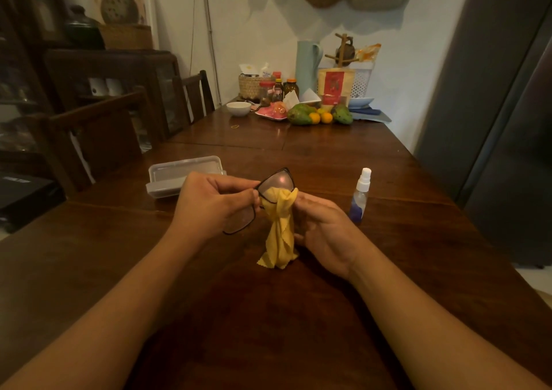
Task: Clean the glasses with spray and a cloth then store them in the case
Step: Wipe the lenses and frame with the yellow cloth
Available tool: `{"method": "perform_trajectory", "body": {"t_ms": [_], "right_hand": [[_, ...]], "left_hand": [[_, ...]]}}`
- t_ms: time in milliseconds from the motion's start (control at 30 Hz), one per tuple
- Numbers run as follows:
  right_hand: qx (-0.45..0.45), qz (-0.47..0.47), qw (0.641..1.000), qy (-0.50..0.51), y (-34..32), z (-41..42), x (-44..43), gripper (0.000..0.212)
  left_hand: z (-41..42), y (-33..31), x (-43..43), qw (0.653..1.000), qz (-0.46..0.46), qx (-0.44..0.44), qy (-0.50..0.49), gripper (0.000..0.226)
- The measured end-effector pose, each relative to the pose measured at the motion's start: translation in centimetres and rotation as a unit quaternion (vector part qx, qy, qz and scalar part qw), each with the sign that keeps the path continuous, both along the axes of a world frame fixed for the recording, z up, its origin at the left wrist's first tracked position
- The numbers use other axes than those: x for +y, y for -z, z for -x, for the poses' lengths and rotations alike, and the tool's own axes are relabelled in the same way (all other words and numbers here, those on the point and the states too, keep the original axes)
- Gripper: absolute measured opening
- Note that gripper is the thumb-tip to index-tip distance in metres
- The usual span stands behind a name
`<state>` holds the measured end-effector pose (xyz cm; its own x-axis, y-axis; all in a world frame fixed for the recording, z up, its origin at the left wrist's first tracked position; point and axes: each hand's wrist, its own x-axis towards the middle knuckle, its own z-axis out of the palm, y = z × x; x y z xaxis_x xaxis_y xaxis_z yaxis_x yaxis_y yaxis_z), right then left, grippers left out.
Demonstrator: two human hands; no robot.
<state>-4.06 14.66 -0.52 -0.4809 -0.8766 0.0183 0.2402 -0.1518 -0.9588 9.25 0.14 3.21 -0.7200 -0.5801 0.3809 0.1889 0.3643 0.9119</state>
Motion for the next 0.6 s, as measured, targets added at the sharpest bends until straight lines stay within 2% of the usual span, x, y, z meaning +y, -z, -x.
{"method": "perform_trajectory", "body": {"t_ms": [267,500,600], "right_hand": [[-0.003,0.009,1.000,-0.005,-0.12,-0.01,0.11,0.042],[-0.075,0.007,0.992,0.098,-0.25,-0.10,-0.20,0.030],[-0.017,0.037,0.982,0.185,-0.47,-0.54,-0.48,0.024]], "left_hand": [[-0.15,-0.10,-0.20,1.000,0.000,-0.006,-0.009,0.015],[-0.10,0.01,-0.25,0.999,0.023,-0.014,-0.025,0.014],[-0.10,-0.02,-0.24,0.999,0.014,-0.011,-0.032,0.015]]}}
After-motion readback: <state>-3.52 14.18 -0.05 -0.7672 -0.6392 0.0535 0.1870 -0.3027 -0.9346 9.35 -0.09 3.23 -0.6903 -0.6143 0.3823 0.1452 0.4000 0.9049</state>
